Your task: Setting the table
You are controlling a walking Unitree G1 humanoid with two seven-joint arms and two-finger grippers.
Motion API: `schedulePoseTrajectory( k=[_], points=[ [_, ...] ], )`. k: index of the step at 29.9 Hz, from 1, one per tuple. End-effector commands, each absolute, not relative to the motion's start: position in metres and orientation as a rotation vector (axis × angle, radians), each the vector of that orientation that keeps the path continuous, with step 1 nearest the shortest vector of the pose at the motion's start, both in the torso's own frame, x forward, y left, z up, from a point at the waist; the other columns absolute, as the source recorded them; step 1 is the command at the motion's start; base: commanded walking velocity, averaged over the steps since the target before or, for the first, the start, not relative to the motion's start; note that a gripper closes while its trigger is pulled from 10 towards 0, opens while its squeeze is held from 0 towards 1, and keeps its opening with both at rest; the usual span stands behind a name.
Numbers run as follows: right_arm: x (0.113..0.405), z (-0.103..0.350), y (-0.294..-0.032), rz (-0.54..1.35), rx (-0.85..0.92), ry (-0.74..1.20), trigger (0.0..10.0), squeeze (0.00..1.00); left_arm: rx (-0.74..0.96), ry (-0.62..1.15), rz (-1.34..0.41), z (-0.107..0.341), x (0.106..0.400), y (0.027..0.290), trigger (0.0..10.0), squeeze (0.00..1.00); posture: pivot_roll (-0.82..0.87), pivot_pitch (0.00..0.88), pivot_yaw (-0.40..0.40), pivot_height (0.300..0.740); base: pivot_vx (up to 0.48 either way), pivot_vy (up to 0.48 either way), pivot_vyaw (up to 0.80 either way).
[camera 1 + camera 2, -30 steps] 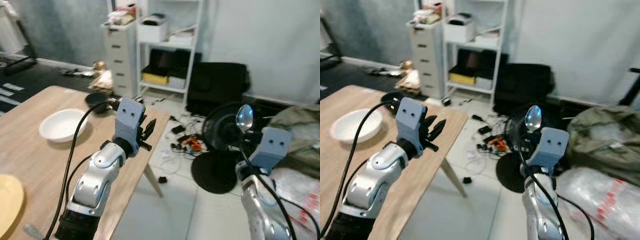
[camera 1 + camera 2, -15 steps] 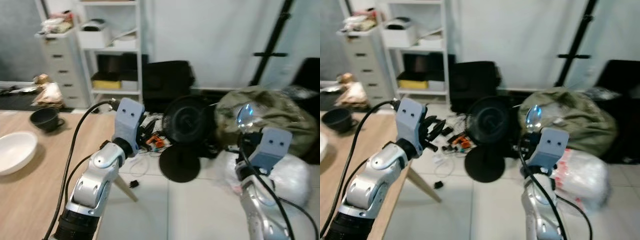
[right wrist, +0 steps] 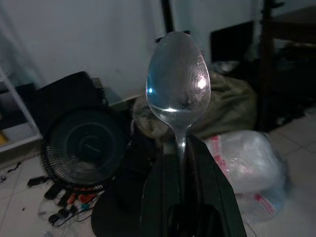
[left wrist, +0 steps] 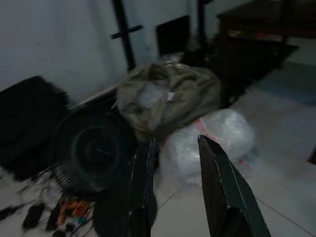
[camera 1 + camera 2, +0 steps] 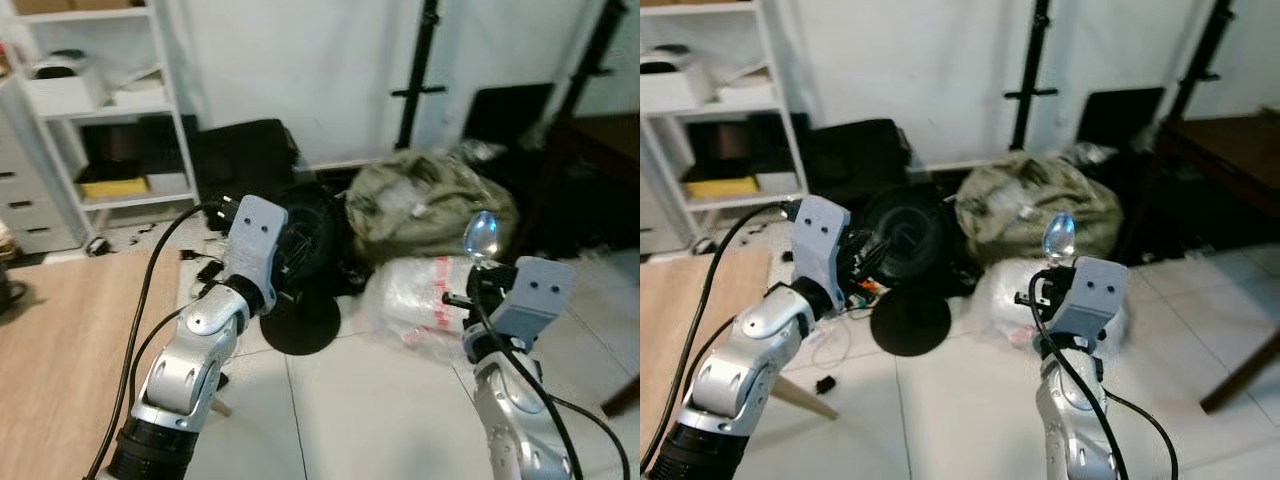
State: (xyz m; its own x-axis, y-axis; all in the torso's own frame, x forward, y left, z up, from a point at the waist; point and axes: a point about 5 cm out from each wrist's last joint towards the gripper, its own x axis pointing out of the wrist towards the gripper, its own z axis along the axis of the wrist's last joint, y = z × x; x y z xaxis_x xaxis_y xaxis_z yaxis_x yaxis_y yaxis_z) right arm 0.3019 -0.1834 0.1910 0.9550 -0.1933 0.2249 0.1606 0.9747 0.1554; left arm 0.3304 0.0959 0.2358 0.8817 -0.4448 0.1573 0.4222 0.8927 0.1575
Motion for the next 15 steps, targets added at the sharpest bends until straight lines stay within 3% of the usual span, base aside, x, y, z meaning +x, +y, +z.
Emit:
schedulePoseTrajectory(
  k=[1,15],
  points=[
    [0.3010,0.1881,-0.1862,-0.192,0.132,-0.230,10.0,0.00,0.121,-0.177,-0.454,0.2320,0.3299,0.0956,10.0,0.00,0.03,0.068,0.126,0.740,0.000,0.000,-0.80],
    [0.3003,0.1882,-0.1871,-0.198,0.132,-0.230,10.0,0.00,0.121,-0.177,-0.461,0.2325,0.3299,0.0950,10.0,0.00,0.03,0.070,0.129,0.740,0.000,0.000,-0.80]
  ],
)
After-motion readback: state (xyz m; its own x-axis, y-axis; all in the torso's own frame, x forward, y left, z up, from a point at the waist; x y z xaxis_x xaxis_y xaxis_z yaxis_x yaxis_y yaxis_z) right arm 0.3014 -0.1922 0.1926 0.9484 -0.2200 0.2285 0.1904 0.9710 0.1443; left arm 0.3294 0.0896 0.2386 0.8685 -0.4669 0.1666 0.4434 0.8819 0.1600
